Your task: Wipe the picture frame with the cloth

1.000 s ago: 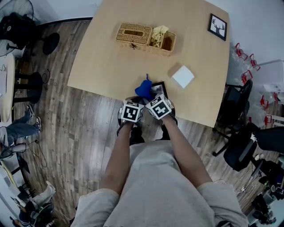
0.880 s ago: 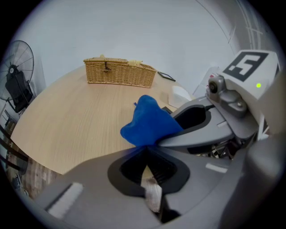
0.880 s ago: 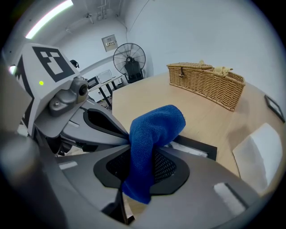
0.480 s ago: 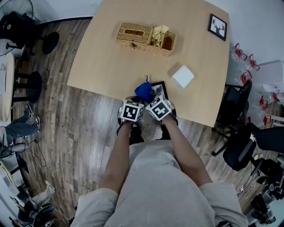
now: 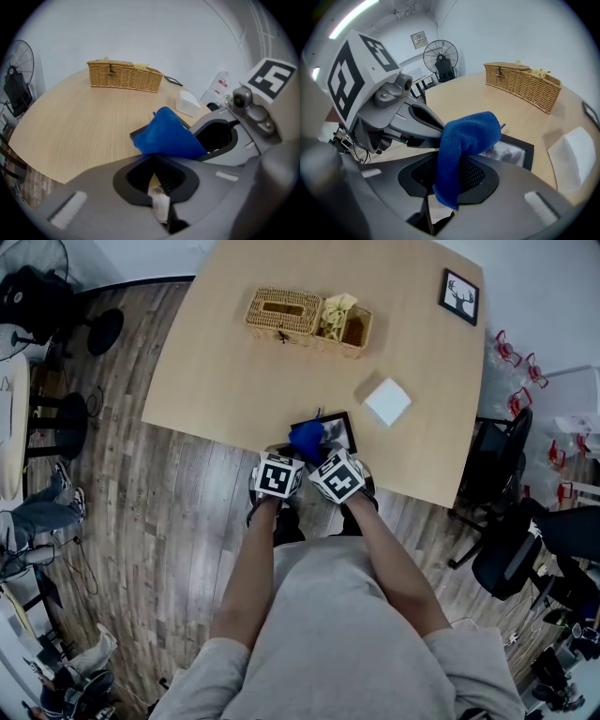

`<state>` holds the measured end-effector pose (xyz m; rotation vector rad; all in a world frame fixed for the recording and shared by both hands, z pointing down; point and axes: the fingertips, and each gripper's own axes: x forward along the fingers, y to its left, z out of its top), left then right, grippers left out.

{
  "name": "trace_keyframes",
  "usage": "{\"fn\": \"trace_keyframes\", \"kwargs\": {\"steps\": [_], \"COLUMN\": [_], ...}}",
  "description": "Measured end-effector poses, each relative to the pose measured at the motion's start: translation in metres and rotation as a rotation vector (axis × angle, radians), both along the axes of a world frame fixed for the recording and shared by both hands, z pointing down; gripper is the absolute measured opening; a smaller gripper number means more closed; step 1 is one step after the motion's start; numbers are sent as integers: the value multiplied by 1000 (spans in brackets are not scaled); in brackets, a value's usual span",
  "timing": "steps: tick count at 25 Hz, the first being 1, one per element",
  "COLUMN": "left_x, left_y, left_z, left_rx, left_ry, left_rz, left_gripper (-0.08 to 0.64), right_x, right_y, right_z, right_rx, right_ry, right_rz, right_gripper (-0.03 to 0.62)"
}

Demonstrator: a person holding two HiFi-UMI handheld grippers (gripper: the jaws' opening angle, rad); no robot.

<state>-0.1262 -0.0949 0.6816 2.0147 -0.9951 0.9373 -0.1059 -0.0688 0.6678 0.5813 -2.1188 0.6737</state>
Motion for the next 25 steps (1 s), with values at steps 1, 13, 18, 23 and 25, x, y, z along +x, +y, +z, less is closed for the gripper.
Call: {"fn": "trace_keyframes", "kwargs": {"steps": [1, 13, 18, 23, 25], "left_x": [0, -2, -1, 0, 0], "left_y": [0, 2, 0, 0, 0], "left_z": [0, 0, 0, 1, 0], "left_rx": [-2, -7, -10, -14, -15], "left_ry": [1, 2, 17, 20, 20], "left_rz": [1, 13, 22, 30, 33], "left_gripper": [54, 54, 54, 54, 54], "right_x": [0, -5, -8, -10, -8], "right_y": [1, 15, 20, 31, 29], "right_z": [0, -12, -13, -10, -8], "right_rx": [2, -35, -72, -136, -139], "right_ry": [-1, -60, -113, -177, -179], "right_rz": [0, 7, 4, -1, 23], "right_gripper": [106, 104, 104, 104, 104]}}
